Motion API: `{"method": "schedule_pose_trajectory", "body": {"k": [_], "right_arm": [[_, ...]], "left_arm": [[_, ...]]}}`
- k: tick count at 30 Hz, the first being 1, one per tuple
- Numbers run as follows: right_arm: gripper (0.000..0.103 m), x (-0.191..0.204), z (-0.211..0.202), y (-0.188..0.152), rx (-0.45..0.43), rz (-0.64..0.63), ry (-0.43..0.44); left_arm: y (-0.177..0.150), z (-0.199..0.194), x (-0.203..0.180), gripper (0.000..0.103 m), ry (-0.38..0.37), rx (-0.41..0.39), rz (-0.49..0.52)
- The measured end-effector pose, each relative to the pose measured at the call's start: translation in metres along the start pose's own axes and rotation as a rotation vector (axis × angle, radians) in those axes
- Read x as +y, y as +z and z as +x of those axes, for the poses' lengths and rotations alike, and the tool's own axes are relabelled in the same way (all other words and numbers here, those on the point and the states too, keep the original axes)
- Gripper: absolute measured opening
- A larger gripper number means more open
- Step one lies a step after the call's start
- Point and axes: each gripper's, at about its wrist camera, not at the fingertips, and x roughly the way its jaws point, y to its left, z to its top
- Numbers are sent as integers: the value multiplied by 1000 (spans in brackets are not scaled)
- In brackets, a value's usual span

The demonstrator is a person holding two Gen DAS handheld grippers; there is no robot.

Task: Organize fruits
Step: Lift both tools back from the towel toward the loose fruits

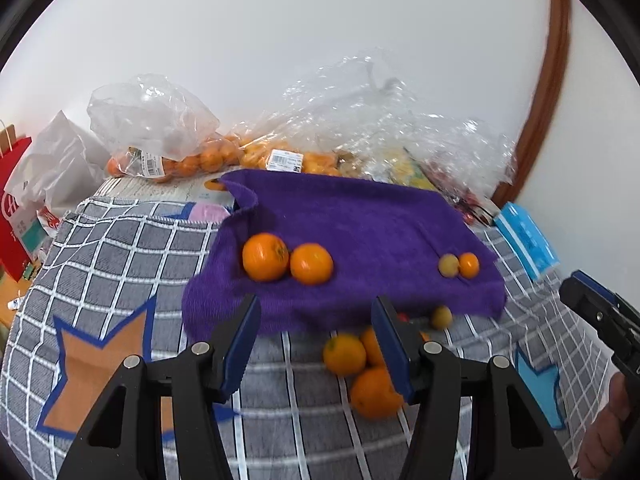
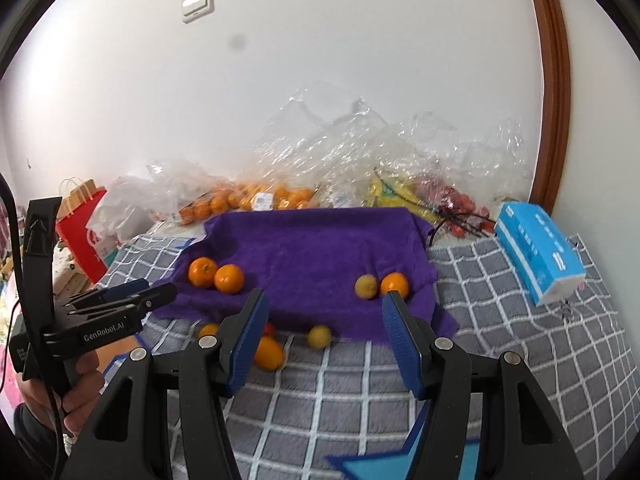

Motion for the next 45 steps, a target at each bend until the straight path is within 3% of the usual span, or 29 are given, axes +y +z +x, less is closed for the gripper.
{"method": "schedule_pose_trajectory", "body": {"k": [11,22,27,45], "right_arm": [[59,3,-36,-22,-44,45,-32],[63,1,-29,-30,-75,65,-62],[62,-4,-10,-29,12,73,-18],[55,-3,40,-30,85,30,-56]], "left_arm": [[-28,-40,-2,55,-31,-15,-9],[-44,-39,7,55,-26,27,-14],[-42,-28,13,55,-11,50,-22],[-35,-2,16,56,-3,95,19]]}}
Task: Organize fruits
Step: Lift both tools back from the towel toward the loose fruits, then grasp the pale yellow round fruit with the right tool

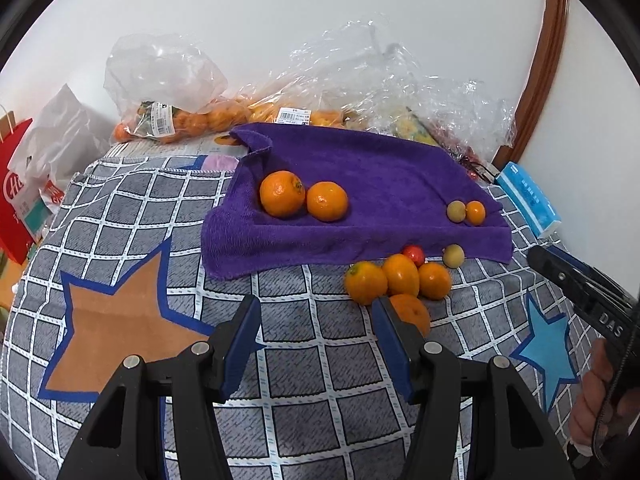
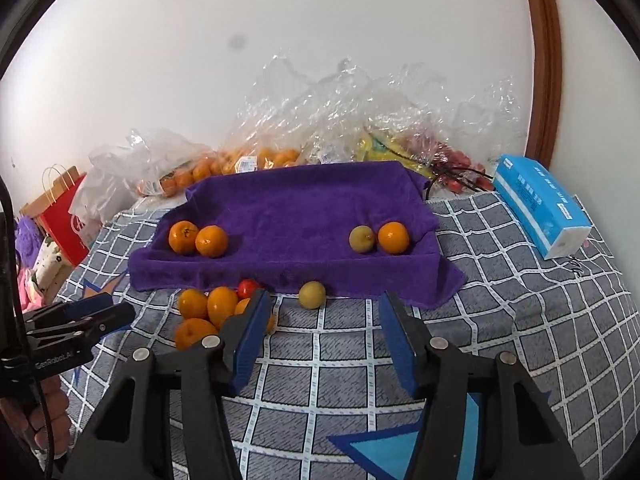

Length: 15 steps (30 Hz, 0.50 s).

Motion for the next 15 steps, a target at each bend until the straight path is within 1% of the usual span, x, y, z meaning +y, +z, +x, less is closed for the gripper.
{"method": "schedule_pose_trajectory", "body": {"k": [9,15], "right_arm": [[54,0,25,1,40,-11,-6],[54,1,43,1,68,-13,-12]], "left_arm": [[3,10,7,56,-2,19,0],[6,17,12,56,-8,4,-6]]}}
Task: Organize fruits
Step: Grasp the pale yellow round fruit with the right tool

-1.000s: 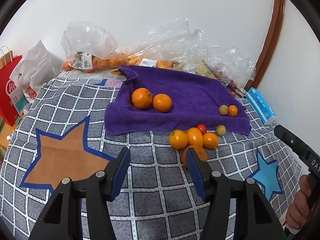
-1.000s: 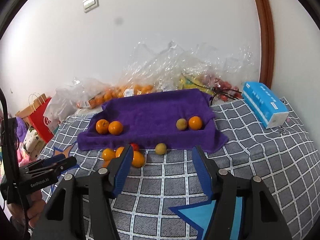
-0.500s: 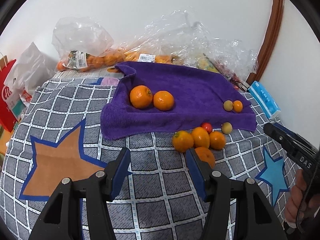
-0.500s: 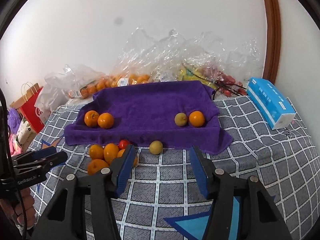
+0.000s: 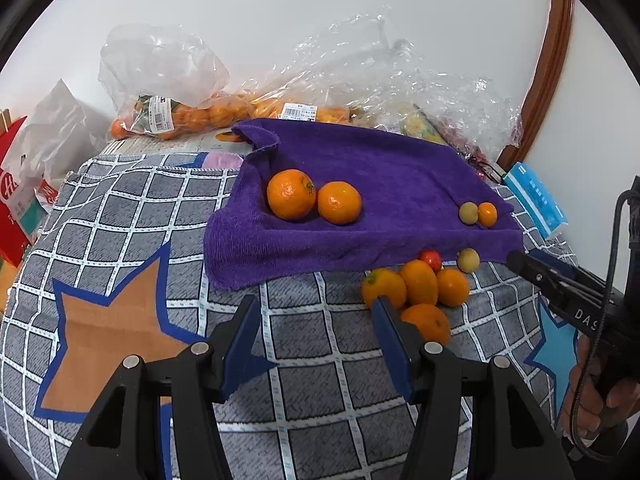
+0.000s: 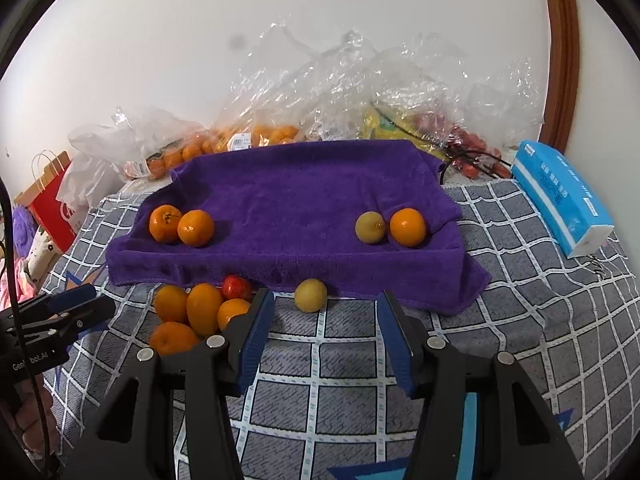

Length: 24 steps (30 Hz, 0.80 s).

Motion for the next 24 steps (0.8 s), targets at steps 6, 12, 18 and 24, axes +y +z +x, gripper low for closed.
{"method": "schedule_pose_trajectory", "body": {"k": [6,12,18,24], "right_arm": [[54,0,14,-3,36,-4,-7],[50,4,25,0,56,-22,-3],[44,9,44,8,86,-44,-17],[40,9,62,8,133,-33,6]], "left_arm": [[-1,8,8,56,-19,5,-3],[-2,9,17,56,-42,-11,-27],[-4,14,22,57,-47,2,-55],[-5,17,27,57,-73,14,-79]]}}
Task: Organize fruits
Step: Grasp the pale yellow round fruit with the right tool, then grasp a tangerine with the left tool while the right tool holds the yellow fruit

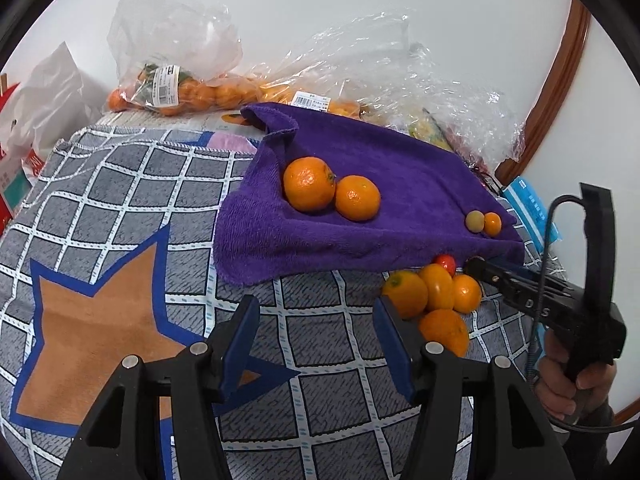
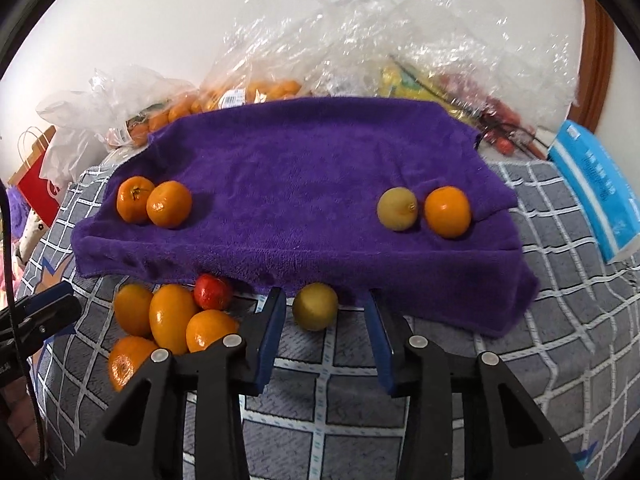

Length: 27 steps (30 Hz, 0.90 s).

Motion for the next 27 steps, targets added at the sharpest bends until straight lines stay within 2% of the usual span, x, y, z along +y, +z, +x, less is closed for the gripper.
{"method": "schedule_pose_trajectory", "body": {"k": [3,5,16,20,24,27], "right_arm": [[34,2,6,-1,5,-12,-19],[24,3,5,-2,-5,-20,6],[24,1,-35,-11,-126,-18,21],[24,-8,-50,-21,-160,-22,17],[25,-22,-54,-29,-156,6,18],[25,-33,-56,-35,-158,34,33]], "left_arm": [[-1,4,2,57,-40,28,-16],[-2,6,1,57,-22,30,-9],[-4,2,-14,56,22,12,48],[-1,-6,-31,55,-17,17,68],[1,-5,-48,55,-6,32,103],[4,0,-53,55,-26,48,80]]}}
